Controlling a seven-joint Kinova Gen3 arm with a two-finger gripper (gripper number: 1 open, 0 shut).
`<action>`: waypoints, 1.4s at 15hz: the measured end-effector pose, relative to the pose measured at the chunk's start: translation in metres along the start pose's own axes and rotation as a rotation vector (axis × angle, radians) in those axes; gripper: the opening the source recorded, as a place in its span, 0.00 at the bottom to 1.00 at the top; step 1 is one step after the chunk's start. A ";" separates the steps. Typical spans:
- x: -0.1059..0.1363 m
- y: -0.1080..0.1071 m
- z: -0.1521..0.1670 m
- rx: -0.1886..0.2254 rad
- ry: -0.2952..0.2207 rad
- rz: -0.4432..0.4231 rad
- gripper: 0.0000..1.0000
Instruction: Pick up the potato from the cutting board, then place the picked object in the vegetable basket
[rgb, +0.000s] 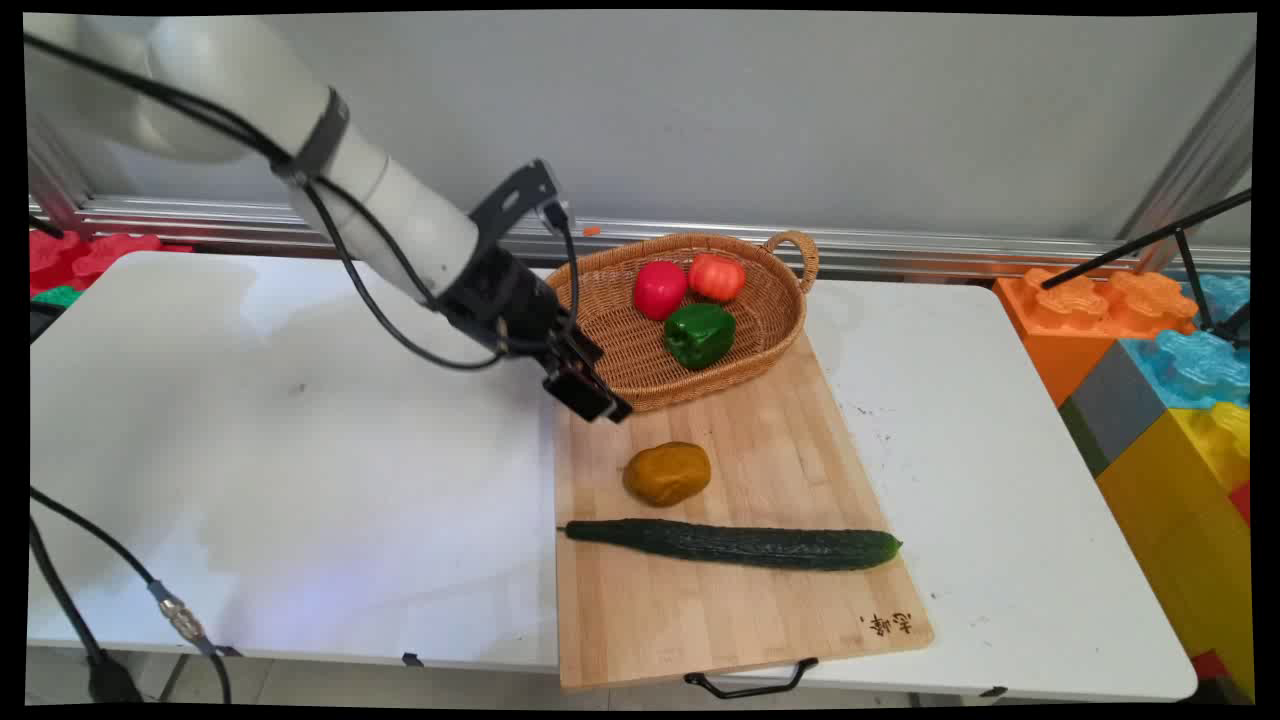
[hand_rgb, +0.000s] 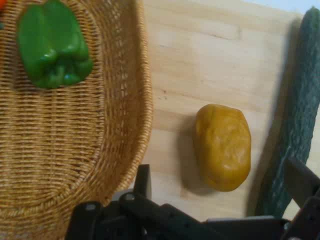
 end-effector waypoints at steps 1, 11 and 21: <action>-0.002 0.003 0.005 0.002 0.004 0.005 1.00; -0.010 0.025 0.093 0.016 -0.006 0.007 1.00; -0.008 0.033 0.117 0.021 -0.036 0.015 0.00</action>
